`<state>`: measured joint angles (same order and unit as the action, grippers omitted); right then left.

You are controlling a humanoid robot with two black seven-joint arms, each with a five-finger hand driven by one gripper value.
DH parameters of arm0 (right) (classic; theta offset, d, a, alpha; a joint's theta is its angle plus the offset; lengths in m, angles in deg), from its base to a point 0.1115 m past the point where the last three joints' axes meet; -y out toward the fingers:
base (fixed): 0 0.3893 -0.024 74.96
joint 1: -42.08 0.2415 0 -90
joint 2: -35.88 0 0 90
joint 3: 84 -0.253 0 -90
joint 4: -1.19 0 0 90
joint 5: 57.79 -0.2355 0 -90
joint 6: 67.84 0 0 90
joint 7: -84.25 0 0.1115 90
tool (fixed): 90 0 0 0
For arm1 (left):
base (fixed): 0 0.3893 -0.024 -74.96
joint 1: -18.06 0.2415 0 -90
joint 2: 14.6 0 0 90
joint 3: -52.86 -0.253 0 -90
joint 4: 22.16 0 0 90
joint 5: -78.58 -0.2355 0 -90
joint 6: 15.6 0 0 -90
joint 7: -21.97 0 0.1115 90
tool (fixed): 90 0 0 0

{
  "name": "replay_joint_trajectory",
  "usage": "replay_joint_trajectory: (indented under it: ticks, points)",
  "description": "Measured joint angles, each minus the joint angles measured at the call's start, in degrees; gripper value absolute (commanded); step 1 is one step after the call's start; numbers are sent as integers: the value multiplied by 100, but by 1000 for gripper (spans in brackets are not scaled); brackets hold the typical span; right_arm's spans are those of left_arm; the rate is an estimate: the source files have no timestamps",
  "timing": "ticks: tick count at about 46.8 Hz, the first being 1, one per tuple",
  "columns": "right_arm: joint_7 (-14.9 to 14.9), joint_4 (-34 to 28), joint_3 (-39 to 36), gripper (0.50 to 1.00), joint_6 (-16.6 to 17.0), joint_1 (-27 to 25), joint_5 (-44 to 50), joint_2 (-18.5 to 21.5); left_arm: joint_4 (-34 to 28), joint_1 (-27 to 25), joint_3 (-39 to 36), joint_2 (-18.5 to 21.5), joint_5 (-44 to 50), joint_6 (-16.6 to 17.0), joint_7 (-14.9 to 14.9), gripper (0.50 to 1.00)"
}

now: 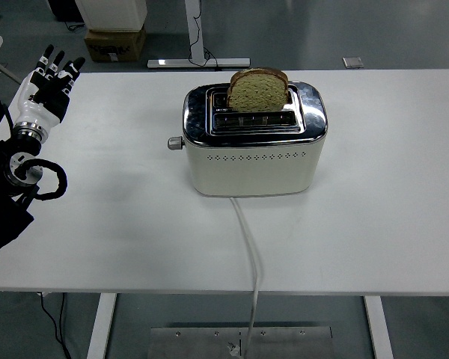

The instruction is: Press down toaster

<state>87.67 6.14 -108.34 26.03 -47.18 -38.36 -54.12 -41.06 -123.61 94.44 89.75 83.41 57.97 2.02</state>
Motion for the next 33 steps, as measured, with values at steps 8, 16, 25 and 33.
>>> replay_joint_trajectory:
  ticks: [8,16,25,33]
  points:
    - [0,-2,0,998,0,4,0,0,-8,0,8,-19,31,0,-3,1000]
    - [0,-2,0,1000,0,0,0,0,-9,0,43,-26,39,-4,-16,1000]
    - [0,-2,0,1000,0,3,0,0,-9,-1,44,-11,30,8,-36,1000]
    - [3,2,0,998,0,2,0,0,-9,-9,43,-1,11,17,-30,1000]
